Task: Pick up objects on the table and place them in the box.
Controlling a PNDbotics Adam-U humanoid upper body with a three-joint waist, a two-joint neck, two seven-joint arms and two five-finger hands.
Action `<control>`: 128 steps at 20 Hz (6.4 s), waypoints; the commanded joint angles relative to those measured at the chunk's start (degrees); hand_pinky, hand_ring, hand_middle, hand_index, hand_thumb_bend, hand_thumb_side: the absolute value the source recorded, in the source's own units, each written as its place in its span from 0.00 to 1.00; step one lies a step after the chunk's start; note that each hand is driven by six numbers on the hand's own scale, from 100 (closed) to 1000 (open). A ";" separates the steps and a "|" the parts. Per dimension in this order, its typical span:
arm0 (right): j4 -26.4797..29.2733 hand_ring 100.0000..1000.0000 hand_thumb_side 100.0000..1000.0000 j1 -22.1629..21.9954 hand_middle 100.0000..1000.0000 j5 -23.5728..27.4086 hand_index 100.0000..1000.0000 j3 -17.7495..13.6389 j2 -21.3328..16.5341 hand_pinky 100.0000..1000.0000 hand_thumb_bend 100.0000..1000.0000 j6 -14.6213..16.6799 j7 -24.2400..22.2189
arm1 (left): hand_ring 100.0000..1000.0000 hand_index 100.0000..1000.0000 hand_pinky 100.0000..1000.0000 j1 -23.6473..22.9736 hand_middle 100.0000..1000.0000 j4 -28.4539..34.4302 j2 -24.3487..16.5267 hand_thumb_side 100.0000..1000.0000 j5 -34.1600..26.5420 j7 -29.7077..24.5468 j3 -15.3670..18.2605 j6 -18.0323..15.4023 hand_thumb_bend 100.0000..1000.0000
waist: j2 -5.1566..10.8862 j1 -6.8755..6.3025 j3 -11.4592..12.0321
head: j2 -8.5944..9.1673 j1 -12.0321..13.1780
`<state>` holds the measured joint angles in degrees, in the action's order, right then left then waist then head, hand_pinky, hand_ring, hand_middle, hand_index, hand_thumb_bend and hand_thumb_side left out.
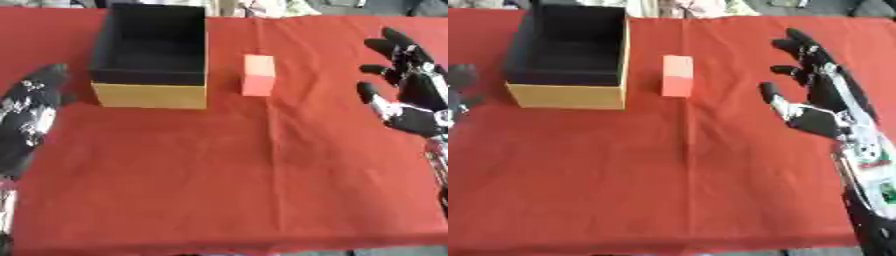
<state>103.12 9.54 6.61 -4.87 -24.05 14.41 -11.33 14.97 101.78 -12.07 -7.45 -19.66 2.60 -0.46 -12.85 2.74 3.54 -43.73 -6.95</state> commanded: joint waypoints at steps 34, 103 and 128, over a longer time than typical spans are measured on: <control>-18.10 1.00 0.17 20.82 0.85 1.34 1.00 13.53 -18.09 0.82 0.26 7.07 -12.79 | 1.00 0.91 0.90 0.95 0.92 0.66 -1.20 0.36 -0.16 -1.28 -0.78 -0.24 0.00 | 1.09 0.50 3.53 | -0.05 -2.30; -47.25 1.00 0.19 34.99 0.84 -21.65 1.00 12.29 -5.21 0.84 0.24 15.25 -12.30 | 1.00 0.91 0.90 1.76 0.92 0.35 -0.98 0.36 0.19 -2.63 -1.58 -0.48 0.00 | -0.02 0.25 5.59 | -0.39 -5.40; -48.18 1.00 0.20 36.05 0.84 -21.09 1.00 10.50 -6.32 0.84 0.23 13.66 -10.52 | 1.00 0.91 0.90 1.78 0.92 0.25 -1.08 0.35 0.25 -2.78 -1.66 -0.70 0.00 | -0.12 -0.05 6.01 | -0.39 -5.80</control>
<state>54.87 44.41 -13.85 6.33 -28.53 28.04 -22.23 16.08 101.42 -12.10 -7.47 -22.20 0.96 -0.99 -13.78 2.92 9.56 -43.77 -12.53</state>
